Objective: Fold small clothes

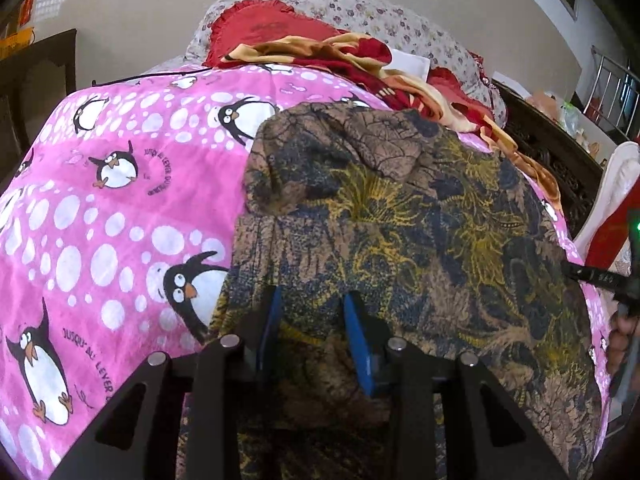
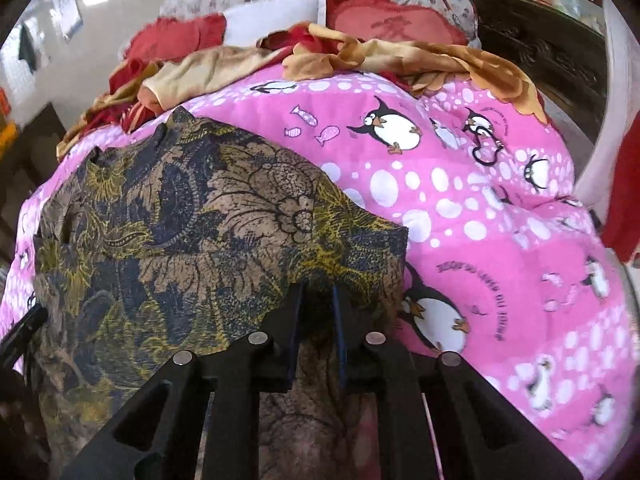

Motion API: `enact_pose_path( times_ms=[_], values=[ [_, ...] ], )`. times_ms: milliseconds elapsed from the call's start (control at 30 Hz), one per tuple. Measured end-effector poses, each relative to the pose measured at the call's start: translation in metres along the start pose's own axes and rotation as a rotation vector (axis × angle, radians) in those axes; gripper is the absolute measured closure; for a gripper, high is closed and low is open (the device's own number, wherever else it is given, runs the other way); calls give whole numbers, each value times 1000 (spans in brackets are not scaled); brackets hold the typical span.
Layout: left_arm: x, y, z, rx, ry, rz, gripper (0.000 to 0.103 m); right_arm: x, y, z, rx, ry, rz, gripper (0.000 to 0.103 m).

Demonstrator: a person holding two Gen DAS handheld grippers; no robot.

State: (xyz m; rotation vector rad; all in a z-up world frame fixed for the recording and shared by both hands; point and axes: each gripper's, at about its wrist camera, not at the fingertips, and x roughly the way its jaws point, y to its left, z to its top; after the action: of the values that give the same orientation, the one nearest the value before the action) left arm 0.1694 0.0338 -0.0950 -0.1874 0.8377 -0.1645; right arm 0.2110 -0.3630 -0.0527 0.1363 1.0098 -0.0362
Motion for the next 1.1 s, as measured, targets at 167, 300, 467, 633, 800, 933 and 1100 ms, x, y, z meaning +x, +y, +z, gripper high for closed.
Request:
enact_pose_path(
  times_ms=[167,300,467,633,800,933,1100],
  values=[
    [1,-3,0,14,1,11,68,-25,23,6,-19,-138,16,86],
    [1,-4,0,20,2,14,68,22,20,-6,-7,-24,-28,83],
    [-6,-10,11,49,10,16,63,-6,34,-1,-13,-37,-88,83],
    [-35,-54,23,88,-64,-21,59,-63,75,-28,-82,-176,22,79],
    [10,-100,6,157,69,-10,59,-29,98,-60,-68,-85,-9,79],
    [24,-105,-12,187,42,40,58,-1,85,-89,-47,-129,35,79],
    [25,-112,-14,203,41,60,58,-1,81,-93,-35,-142,56,78]
  ],
)
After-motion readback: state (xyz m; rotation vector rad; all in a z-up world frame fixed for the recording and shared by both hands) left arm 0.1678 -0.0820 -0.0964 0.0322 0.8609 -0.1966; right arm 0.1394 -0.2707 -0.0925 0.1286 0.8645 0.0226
